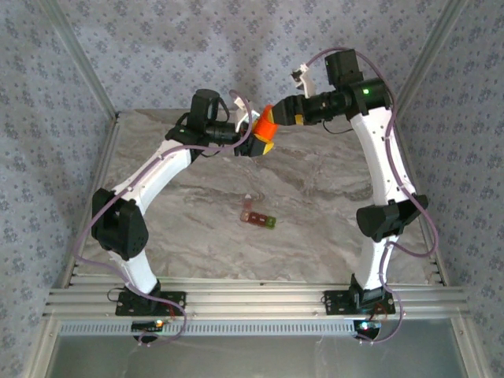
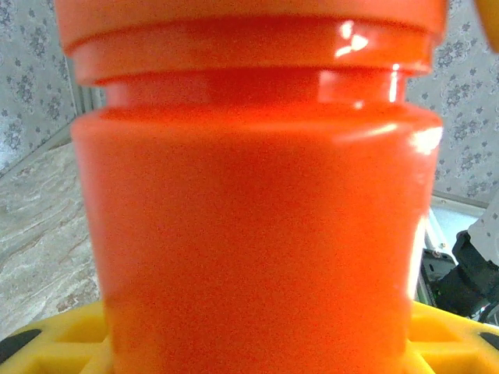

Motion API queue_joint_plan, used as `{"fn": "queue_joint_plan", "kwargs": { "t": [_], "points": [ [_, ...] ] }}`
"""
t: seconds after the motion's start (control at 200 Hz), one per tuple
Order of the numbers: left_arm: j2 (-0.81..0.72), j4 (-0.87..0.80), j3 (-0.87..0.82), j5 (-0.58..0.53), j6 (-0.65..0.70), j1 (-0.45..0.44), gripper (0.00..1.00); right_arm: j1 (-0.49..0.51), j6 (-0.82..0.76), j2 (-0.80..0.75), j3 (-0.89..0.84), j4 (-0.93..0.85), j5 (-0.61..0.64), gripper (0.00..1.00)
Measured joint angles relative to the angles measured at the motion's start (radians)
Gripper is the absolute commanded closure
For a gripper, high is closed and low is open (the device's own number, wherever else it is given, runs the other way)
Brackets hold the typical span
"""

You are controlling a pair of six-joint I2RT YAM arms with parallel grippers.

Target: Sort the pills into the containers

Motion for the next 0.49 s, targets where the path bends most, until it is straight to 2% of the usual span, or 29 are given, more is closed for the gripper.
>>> {"fn": "queue_joint_plan", "kwargs": {
  "t": [0.255, 0.495],
  "points": [
    [0.000, 0.000, 0.000, 0.005, 0.000, 0.000, 1.00, 0.008, 0.007, 0.008, 0.013, 0.003, 0.004, 0.19],
    [0.000, -0.002, 0.000, 0.008, 0.000, 0.000, 1.00, 0.001, 0.040, 0.008, 0.018, 0.043, -0.002, 0.24]
  ]
}}
